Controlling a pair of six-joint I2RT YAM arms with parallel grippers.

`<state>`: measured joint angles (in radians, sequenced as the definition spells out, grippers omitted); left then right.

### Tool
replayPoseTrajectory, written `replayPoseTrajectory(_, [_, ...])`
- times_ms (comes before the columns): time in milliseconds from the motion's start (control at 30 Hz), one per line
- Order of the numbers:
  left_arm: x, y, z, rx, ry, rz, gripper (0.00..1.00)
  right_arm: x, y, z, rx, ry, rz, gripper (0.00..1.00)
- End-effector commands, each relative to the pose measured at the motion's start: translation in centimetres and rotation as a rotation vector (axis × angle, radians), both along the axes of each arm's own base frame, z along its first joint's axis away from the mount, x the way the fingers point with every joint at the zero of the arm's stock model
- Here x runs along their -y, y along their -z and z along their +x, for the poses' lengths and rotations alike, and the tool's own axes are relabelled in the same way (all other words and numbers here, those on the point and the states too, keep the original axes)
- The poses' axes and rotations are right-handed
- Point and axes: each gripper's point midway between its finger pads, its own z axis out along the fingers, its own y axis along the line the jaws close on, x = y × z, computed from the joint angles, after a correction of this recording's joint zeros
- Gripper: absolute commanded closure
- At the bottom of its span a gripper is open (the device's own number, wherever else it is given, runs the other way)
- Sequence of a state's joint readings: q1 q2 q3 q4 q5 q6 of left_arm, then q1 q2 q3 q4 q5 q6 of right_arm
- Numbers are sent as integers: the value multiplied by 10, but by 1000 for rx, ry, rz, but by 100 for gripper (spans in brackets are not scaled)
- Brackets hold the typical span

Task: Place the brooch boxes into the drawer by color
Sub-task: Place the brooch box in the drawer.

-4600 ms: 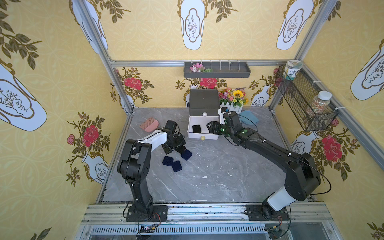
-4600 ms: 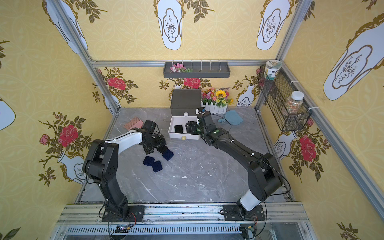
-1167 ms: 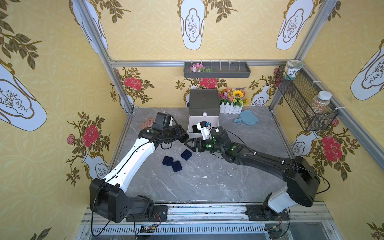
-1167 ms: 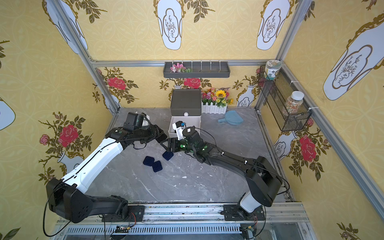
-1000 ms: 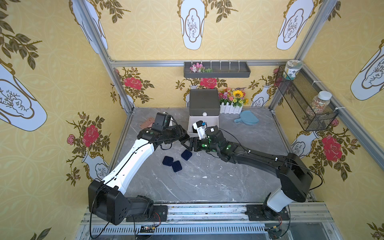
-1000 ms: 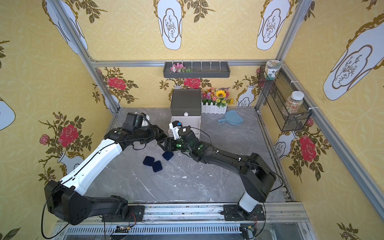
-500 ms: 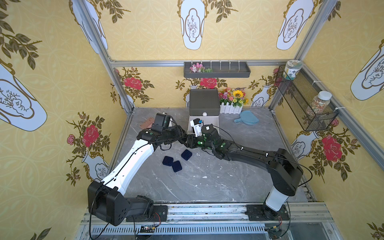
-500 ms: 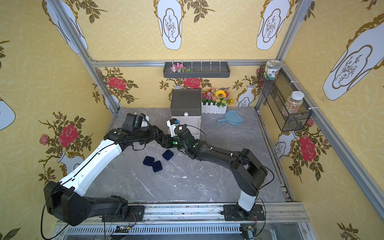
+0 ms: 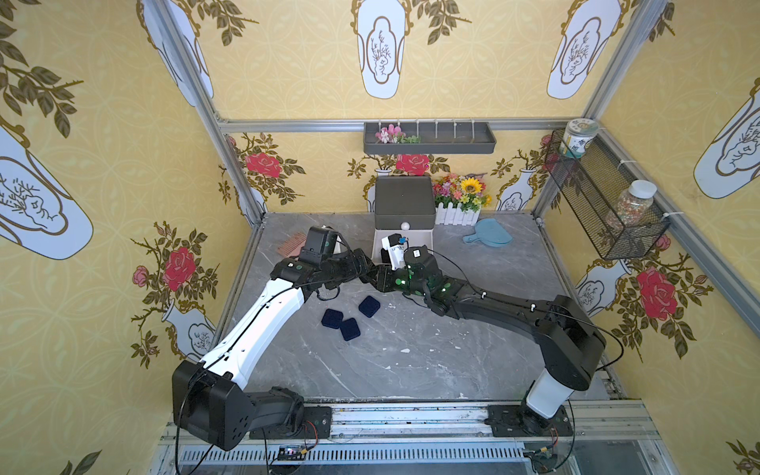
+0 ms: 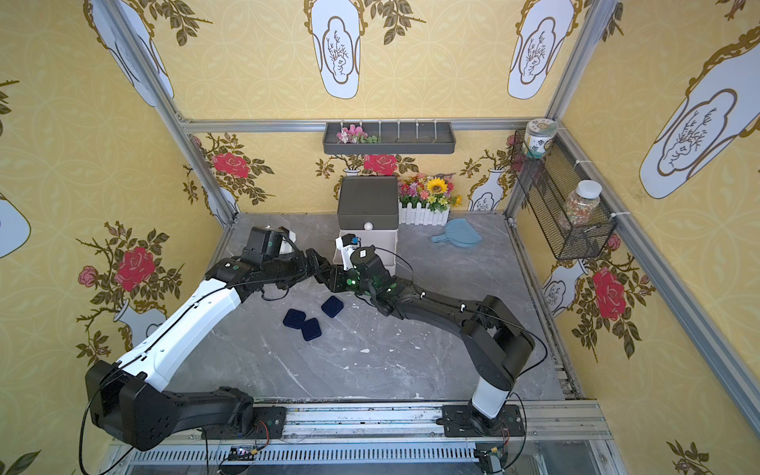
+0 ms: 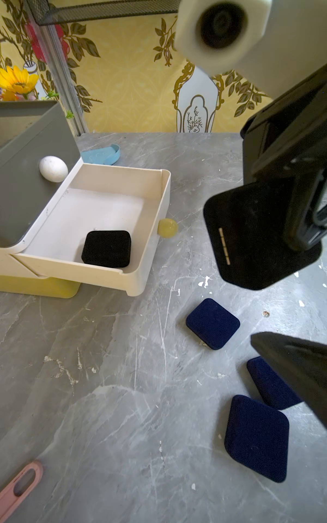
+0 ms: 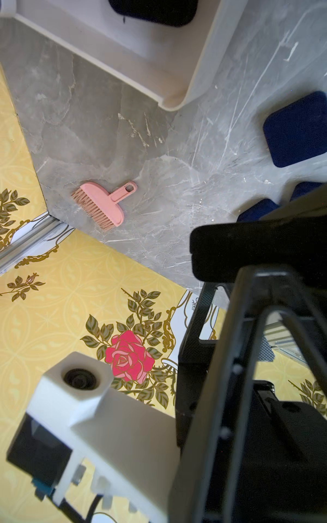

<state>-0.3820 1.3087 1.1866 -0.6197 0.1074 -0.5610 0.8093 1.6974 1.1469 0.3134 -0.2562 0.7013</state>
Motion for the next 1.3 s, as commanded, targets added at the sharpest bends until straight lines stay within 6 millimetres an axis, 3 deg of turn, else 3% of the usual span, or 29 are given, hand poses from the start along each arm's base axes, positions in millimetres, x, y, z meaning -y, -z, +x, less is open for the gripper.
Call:
replayPoseTrajectory(0, [-10,-5,5,41,-46,33,2,16,-13,8,46,34,-7,79])
replayPoseTrajectory(200, [-38,-18,7,126,-130,85,0,77,-16,40,15,153,-65,79])
replayPoseTrajectory(300, [-52,-10,7,142,-152,118,0,104,-12,58,-16,209,-104,79])
replayPoseTrajectory(400, [-66,-2,6,158,-180,154,0,119,-2,72,-46,235,-158,79])
replayPoseTrajectory(533, [-81,-4,2,248,-210,204,0,127,11,89,-63,257,-203,79])
replayPoseTrajectory(800, [-95,-34,-13,444,-227,223,0,132,39,118,-99,301,-247,79])
replayPoseTrajectory(1067, [-98,-17,-12,396,-214,263,0,122,65,137,-149,304,-260,78])
replayPoseTrajectory(1267, [-98,-12,-10,391,-203,277,0,123,84,142,-181,322,-295,72])
